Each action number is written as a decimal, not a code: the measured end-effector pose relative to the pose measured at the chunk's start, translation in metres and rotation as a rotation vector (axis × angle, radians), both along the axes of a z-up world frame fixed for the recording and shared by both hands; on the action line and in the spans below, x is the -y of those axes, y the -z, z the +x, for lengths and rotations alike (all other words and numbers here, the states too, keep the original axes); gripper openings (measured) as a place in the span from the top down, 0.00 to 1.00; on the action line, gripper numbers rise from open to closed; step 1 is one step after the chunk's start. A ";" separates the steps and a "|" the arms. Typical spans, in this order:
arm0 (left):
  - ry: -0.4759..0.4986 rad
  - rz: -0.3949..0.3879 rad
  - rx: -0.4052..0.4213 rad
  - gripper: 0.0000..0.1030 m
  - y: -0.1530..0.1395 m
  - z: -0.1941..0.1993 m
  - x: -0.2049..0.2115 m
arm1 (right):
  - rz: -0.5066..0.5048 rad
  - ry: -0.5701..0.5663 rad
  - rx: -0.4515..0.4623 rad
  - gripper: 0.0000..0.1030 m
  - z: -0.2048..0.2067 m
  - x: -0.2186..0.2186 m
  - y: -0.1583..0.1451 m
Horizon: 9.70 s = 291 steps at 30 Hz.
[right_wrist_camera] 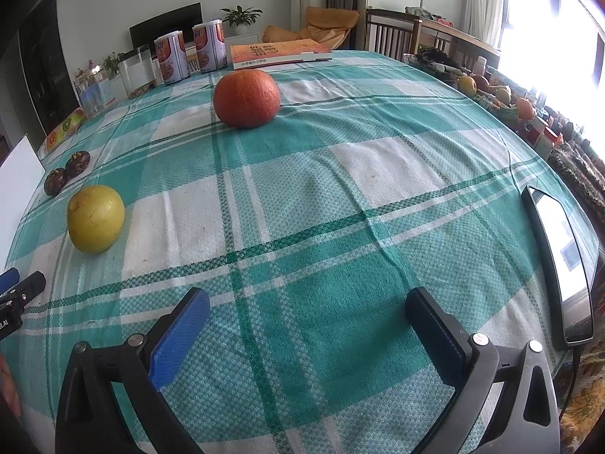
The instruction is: Organize fruits
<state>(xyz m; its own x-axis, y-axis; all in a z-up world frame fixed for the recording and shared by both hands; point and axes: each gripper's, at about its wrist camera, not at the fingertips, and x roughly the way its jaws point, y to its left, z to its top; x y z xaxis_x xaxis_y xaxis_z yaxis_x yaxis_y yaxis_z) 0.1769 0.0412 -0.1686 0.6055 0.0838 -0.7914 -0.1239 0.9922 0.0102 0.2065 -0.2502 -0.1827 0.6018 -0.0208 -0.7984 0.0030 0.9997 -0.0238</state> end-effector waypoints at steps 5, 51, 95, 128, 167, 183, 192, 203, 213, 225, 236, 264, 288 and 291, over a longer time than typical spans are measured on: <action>0.000 0.000 0.000 0.07 0.000 0.000 0.000 | 0.000 0.000 0.000 0.00 0.000 0.000 0.000; -0.001 0.000 -0.001 0.07 0.000 0.000 0.000 | 0.092 -0.033 0.008 0.00 -0.005 0.003 -0.011; 0.003 -0.153 -0.033 0.07 -0.006 0.012 -0.021 | 0.057 -0.301 0.014 0.23 0.019 -0.075 -0.006; 0.166 -0.171 -0.033 0.51 -0.014 -0.004 0.036 | 0.092 -0.316 0.005 0.14 0.022 -0.074 -0.005; 0.216 -0.078 -0.028 0.51 -0.012 0.001 0.042 | 0.313 -0.272 -0.013 0.42 0.019 -0.044 -0.014; 0.197 -0.492 0.116 0.52 -0.152 -0.134 -0.055 | 0.567 -0.587 -0.011 0.49 -0.053 -0.162 -0.099; -0.288 -0.271 0.130 0.51 -0.134 -0.186 -0.203 | 0.474 -1.011 -0.127 0.49 -0.131 -0.344 -0.124; -0.544 -0.166 0.057 0.20 -0.087 -0.194 -0.244 | 0.280 -1.113 -0.123 0.23 -0.172 -0.400 -0.096; -0.267 -0.136 0.236 0.15 -0.140 -0.147 -0.143 | 0.205 -0.652 0.155 0.00 -0.070 -0.220 -0.093; 0.202 -0.168 0.018 0.13 -0.054 -0.017 0.047 | -0.003 -0.186 0.046 0.00 0.004 -0.045 -0.024; 0.183 -0.013 -0.001 0.11 -0.004 0.018 0.065 | 0.012 -0.127 -0.018 0.00 0.011 -0.022 -0.007; -0.049 -0.177 0.064 0.07 -0.029 0.082 0.004 | -0.023 -0.126 -0.030 0.00 0.012 -0.029 -0.005; 0.174 -0.141 -0.023 0.53 -0.020 0.064 0.065 | -0.012 -0.140 -0.039 0.00 0.017 -0.031 -0.004; 0.202 -0.107 -0.045 0.52 -0.010 0.042 0.083 | -0.011 -0.142 -0.037 0.00 0.017 -0.032 -0.004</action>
<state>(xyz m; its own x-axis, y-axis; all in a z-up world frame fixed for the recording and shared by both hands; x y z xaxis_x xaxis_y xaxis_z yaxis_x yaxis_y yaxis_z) 0.2189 -0.0419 -0.1584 0.5657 -0.1213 -0.8157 0.0760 0.9926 -0.0949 0.2237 -0.2187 -0.1789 0.5691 0.0536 -0.8205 -0.1391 0.9898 -0.0318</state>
